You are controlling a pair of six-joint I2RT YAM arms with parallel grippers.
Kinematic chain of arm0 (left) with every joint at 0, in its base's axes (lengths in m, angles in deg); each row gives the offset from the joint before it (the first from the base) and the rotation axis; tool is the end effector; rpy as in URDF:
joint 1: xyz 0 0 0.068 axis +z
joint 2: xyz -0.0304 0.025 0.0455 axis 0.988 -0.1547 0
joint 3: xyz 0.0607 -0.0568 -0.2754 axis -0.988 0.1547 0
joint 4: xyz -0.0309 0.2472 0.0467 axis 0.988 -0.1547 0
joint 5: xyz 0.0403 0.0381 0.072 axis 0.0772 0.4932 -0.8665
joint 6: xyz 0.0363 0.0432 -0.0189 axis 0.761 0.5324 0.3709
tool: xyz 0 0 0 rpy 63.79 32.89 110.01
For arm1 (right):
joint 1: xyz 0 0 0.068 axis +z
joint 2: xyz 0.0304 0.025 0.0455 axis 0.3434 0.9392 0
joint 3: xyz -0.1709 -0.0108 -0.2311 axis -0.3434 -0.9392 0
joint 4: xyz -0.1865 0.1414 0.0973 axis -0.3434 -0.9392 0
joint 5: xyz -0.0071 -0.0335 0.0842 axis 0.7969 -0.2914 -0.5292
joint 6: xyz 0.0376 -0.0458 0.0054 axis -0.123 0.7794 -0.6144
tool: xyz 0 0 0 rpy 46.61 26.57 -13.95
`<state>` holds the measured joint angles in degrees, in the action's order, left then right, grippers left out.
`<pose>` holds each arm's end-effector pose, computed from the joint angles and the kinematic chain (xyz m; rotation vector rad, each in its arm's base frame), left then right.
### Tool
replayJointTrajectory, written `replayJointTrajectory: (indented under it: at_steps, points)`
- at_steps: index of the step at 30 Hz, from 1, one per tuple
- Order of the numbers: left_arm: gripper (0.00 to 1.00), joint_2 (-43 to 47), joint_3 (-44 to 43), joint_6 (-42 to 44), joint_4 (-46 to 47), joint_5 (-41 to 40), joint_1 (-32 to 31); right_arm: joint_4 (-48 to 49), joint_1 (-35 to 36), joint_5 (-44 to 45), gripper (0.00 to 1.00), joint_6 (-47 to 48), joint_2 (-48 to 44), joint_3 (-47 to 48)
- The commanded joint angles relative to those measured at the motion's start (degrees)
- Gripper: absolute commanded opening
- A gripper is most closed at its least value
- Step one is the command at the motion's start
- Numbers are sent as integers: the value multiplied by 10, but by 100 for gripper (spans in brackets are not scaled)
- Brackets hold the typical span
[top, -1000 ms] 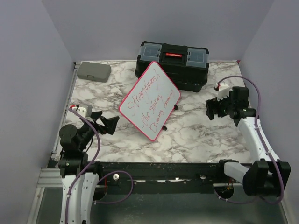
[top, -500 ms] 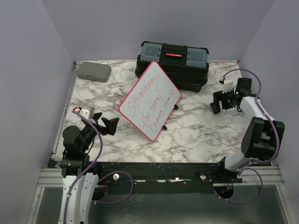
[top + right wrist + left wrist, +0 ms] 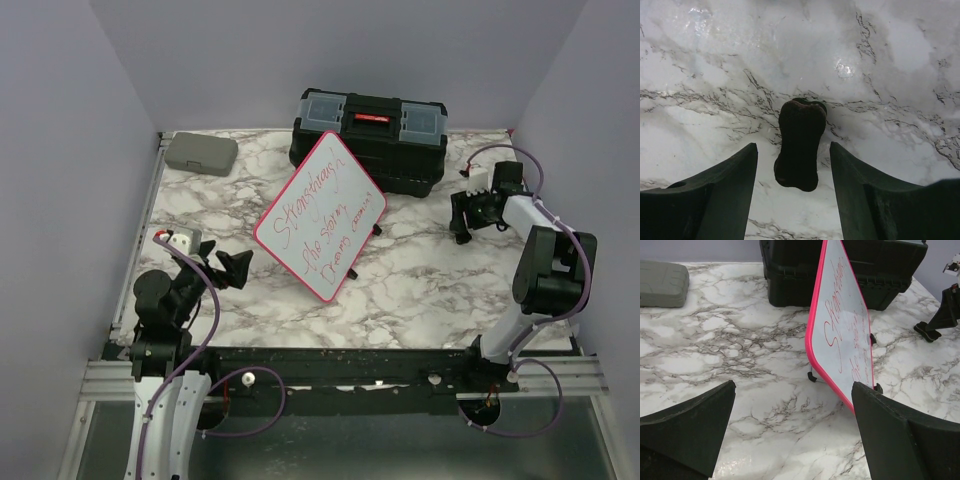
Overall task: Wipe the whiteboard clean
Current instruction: Pick up the whiteboard eraser from the center of the board.
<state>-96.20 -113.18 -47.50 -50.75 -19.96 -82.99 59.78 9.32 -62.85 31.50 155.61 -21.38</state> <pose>0.0802 -0.0190 0.2967 0.1184 1.6550 -0.5310 0.3513 -0.0522 0.2044 -0.4064 2.4950 0.2011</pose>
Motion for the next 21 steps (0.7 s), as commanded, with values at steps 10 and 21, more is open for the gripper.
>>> replayJointTrajectory:
  at_steps: [10,21]
  points:
    - [99,8,-3,7,13,-13,-2,2,1,21,61,-30,25,6]
    - [99,11,-4,7,12,-16,-2,-5,1,-27,57,-47,17,-3]
